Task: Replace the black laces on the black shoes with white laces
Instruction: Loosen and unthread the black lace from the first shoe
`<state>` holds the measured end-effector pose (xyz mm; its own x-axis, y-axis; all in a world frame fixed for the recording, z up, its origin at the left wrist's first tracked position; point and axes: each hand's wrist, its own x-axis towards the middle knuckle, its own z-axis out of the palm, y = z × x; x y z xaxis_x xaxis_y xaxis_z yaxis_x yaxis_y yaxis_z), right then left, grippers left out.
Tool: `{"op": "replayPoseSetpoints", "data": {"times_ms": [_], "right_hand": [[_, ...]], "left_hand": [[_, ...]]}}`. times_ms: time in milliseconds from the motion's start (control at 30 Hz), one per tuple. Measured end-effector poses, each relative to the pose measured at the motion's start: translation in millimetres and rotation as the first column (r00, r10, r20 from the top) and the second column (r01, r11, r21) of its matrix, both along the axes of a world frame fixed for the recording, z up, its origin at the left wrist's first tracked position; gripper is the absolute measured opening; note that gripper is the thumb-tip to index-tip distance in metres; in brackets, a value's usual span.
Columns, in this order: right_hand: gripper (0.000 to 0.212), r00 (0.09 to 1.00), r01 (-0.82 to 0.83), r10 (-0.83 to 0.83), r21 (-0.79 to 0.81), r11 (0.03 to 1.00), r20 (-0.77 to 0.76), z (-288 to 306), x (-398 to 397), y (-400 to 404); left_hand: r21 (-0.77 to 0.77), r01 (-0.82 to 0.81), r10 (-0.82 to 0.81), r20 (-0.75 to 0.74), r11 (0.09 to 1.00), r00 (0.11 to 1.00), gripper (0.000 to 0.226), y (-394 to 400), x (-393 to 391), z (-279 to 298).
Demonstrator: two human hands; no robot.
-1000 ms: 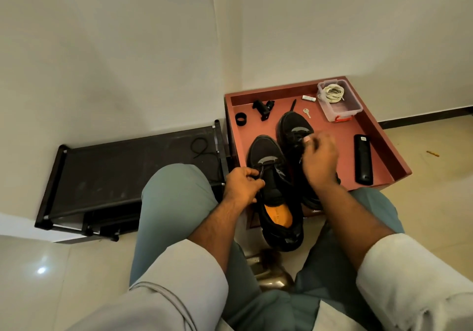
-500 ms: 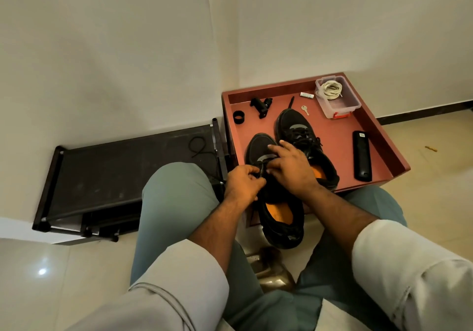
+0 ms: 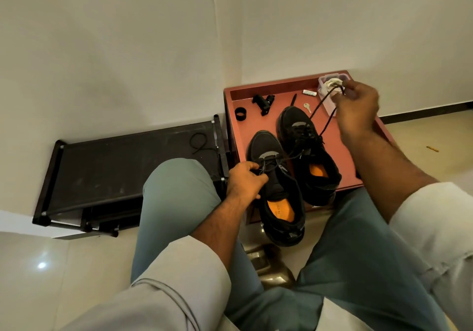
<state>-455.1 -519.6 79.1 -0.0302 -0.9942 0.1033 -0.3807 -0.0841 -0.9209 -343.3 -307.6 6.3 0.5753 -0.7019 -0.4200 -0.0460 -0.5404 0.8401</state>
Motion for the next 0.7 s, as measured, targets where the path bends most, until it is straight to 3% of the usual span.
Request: {"op": "replayPoseSetpoints", "data": {"times_ms": [67, 133, 200, 267, 433, 600, 700], "right_hand": [[0.058, 0.927, -0.162, 0.126, -0.073, 0.984, -0.354, -19.9, 0.1, 28.4], [0.052, 0.782, -0.403, 0.282, -0.106, 0.909, -0.556, -33.3, 3.5, 64.1], [0.035, 0.539, -0.625, 0.434, 0.002, 0.780, -0.722, -50.5, 8.5, 93.2], [0.027, 0.318, -0.695, 0.471, 0.136, 0.706, -0.823, -65.4, 11.9, 110.8], [0.021, 0.275, -0.705, 0.463, 0.151, 0.693, -0.843, -65.0, 12.5, 104.6], [0.037, 0.067, -0.776, 0.545, 0.300, 0.555, -0.835, -64.3, 8.4, 97.1], [0.029, 0.122, -0.754, 0.514, 0.257, 0.605, -0.849, -70.9, 3.0, 107.3]], "left_hand": [[0.002, -0.002, 0.002, 0.003, 1.000, 1.000, 0.041, 0.0, -1.0, 0.4], [0.003, -0.005, 0.005, 0.002, 1.000, 1.000, 0.039, 0.2, -0.7, 0.0], [0.006, 0.003, -0.003, 0.000, 1.000, 1.000, 0.036, 0.4, -0.1, -0.4], [0.005, 0.018, -0.018, 0.003, 1.000, 1.000, 0.034, 0.8, -0.9, 0.7], [-0.001, 0.047, -0.047, 0.007, 0.999, 0.999, 0.040, 0.5, -1.5, -0.6], [0.003, 0.080, -0.080, 0.029, 0.997, 0.996, 0.036, 0.0, -1.7, -2.5], [-0.002, 0.095, -0.095, 0.031, 0.995, 0.995, 0.037, -1.9, -3.6, -2.0]]}}
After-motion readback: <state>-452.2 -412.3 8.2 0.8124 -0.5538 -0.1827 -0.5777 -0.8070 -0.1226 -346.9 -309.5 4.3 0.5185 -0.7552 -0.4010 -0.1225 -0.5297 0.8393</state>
